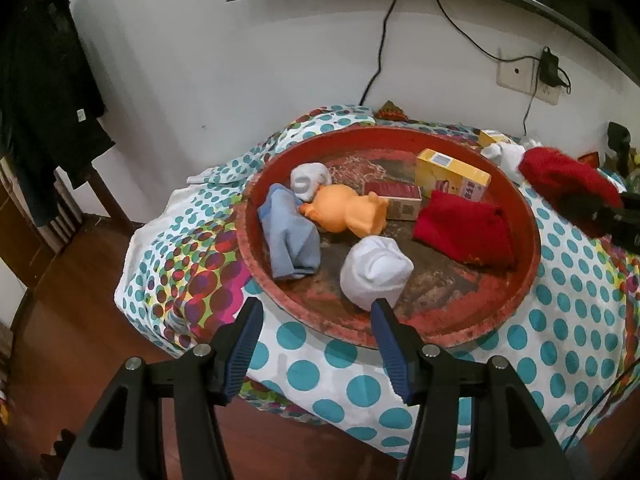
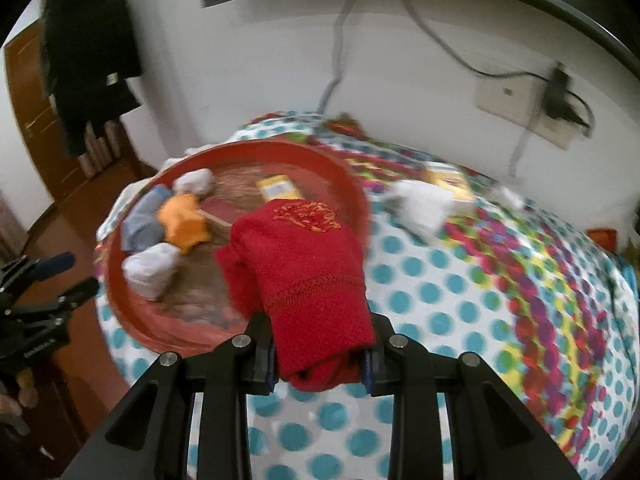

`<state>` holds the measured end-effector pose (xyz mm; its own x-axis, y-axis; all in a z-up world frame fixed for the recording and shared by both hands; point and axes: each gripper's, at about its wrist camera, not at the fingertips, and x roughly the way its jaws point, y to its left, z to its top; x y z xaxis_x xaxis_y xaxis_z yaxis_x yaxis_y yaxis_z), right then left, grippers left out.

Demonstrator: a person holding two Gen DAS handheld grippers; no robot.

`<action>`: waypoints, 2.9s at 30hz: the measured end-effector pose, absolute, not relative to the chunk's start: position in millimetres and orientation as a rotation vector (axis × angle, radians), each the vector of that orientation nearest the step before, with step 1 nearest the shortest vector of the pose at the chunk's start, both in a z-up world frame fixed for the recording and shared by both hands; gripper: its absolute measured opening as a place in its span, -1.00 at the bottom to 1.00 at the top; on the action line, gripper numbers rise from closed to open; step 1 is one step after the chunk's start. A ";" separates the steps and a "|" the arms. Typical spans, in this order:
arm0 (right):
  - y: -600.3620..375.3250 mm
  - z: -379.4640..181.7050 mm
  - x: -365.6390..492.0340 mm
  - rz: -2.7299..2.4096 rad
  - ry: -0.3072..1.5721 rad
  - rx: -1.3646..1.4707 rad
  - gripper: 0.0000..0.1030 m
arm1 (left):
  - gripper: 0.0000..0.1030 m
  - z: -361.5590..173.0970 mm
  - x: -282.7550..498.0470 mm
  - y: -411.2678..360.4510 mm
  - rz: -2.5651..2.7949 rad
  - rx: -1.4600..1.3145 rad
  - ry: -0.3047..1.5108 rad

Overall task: Organize objects
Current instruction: 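Carry the red sock over the red tray with the right gripper, then lower the red sock into the tray and open the right gripper, then grasp the yellow medicine box with the right gripper while the left gripper grasps a white sock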

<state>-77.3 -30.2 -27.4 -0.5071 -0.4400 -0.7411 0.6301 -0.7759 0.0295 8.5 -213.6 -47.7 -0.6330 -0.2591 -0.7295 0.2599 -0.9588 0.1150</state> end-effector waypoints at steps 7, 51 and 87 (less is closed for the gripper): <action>-85.1 -38.3 -63.9 -2.173 0.362 1.017 -0.46 | 0.12 -43.3 11.1 -228.2 -2.584 1.149 0.024; -49.9 -41.2 -69.8 -2.167 0.263 0.990 0.23 | 0.12 -50.2 7.7 -225.6 -2.594 1.188 0.021; -29.9 -98.3 -368.7 -2.332 0.413 1.270 0.35 | 0.12 -30.1 -102.8 -102.5 -2.795 1.347 -0.079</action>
<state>-368.7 -29.9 -98.3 -0.4748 -0.2428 -0.8460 0.5183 -0.8540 -0.0458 -102.8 -102.5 -30.1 -0.6226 -0.0566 -0.7805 0.0124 -0.9980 0.0625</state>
